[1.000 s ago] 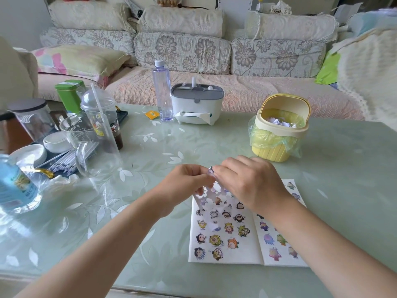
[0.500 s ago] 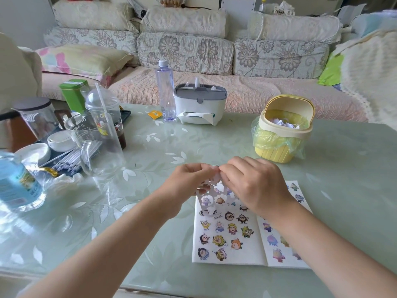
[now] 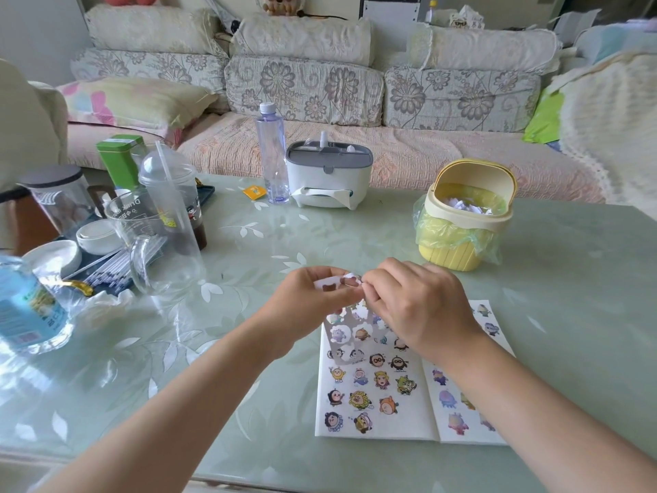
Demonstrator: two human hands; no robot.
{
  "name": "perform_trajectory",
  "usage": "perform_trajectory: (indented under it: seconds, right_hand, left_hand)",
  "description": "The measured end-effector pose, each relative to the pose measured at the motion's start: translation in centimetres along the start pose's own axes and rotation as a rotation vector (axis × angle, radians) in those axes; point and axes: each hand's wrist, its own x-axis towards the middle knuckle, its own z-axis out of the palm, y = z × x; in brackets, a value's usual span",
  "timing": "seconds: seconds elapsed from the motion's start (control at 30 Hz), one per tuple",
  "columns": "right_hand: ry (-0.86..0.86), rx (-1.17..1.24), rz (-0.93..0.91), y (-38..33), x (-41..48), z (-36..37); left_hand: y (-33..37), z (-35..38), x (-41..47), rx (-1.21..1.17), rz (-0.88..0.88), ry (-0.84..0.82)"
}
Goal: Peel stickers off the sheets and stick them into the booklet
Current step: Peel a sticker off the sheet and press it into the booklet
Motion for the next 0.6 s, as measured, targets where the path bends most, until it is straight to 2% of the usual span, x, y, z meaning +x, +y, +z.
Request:
perform_trajectory:
  seconds: [0.17,0.47,0.6]
  right_hand:
    - [-0.042,0.035,0.167,-0.1,0.1,-0.1]
    - [-0.318,0.747,0.793,0.6,0.0,-0.7]
    - [-0.485,0.863,1.057,0.7,0.0,-0.2]
  left_hand:
    - [-0.4,0.2,0.0,0.079,-0.024,-0.011]
    - [-0.9,0.1,0.1,0.151,0.005,-0.048]
    - [-1.3,-0.1,0.6,0.213,0.052,-0.031]
